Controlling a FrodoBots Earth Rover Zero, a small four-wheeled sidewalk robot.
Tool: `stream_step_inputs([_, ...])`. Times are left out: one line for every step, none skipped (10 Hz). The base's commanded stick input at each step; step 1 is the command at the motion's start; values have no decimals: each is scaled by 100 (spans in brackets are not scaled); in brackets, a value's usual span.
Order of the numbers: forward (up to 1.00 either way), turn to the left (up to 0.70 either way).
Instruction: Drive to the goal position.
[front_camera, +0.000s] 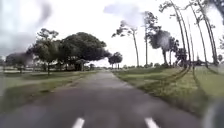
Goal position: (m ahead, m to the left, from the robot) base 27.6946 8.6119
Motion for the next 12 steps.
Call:
stream_step_inputs([85,0])
stream_step_inputs([85,0])
stream_step_inputs([85,0])
stream_step_inputs([85,0])
stream_step_inputs([85,0])
stream_step_inputs([85,0])
stream_step_inputs([85,0])
stream_step_inputs([85,0])
stream_step_inputs([85,0])
stream_step_inputs([85,0])
stream_step_inputs([85,0])
stream_step_inputs([85,0])
